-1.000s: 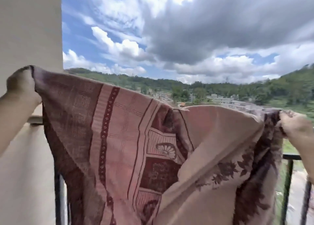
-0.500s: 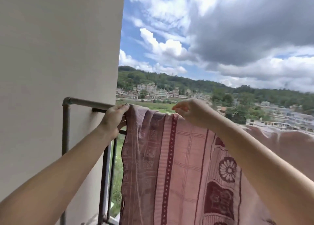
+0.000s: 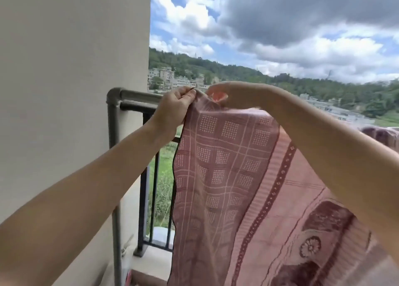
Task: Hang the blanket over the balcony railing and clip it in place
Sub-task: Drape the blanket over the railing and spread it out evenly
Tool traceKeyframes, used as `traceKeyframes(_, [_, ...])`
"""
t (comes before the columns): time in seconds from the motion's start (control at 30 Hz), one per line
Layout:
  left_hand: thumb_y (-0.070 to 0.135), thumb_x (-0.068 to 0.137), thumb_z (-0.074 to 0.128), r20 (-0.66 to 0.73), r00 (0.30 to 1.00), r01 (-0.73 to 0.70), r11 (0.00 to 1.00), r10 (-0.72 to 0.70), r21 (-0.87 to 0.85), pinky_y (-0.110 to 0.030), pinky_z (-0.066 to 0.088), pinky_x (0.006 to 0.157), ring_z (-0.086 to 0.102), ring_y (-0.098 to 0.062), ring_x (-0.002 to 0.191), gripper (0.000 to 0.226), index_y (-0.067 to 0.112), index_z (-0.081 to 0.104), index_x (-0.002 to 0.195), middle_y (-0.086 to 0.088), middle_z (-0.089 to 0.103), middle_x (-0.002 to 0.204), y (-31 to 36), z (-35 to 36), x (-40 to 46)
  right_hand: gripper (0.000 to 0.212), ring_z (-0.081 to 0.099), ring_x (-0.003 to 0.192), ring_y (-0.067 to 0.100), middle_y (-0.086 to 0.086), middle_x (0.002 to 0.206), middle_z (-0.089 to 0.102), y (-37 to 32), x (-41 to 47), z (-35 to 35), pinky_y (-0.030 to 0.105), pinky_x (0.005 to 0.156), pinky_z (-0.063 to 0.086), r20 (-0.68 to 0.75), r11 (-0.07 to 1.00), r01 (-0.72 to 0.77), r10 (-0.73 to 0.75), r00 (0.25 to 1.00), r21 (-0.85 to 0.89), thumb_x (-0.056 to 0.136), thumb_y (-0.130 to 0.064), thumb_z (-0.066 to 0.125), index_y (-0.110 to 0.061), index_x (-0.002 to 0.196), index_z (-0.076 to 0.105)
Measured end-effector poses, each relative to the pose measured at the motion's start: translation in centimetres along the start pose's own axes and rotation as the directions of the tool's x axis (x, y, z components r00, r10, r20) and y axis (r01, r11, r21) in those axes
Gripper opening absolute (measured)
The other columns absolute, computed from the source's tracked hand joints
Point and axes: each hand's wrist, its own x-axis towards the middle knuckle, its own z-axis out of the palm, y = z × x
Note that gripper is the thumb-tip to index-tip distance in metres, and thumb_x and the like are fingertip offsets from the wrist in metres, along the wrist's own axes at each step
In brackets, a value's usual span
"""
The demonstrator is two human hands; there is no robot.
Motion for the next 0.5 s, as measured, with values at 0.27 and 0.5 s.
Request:
traceKeyframes(0.27, [0.010, 0.097, 0.041, 0.036, 0.985, -0.173, 0.970, 0.170, 0.169, -0.019, 0.045, 0.044, 0.051, -0.003, 0.046, 0.028, 0.018, 0.053, 0.073, 0.003, 0.052, 0.061, 0.3, -3.9, 0.5, 0.028, 0.051, 0.108, 0.018, -0.005, 0.115, 0.054, -4.4, 5.1, 0.3, 0.041, 0.101, 0.037, 0.072, 0.997, 0.057, -0.053, 0.996, -0.050, 0.092, -0.014, 0.048, -0.026, 0.117, 0.052])
traceKeyframes(0.5, [0.012, 0.096, 0.044, -0.044, 0.991, -0.114, 0.972, 0.126, 0.206, -0.032, 0.039, 0.054, 0.047, -0.021, 0.059, 0.026, 0.016, 0.053, 0.072, -0.006, 0.051, 0.063, -2.3, -5.9, 1.5, 0.022, 0.053, 0.093, 0.019, 0.008, 0.116, 0.060, -2.6, 7.6, -0.9, 0.036, 0.086, 0.043, 0.073, 0.925, 0.043, -0.017, 0.997, -0.379, 0.093, -0.026, 0.047, -0.017, 0.111, 0.055])
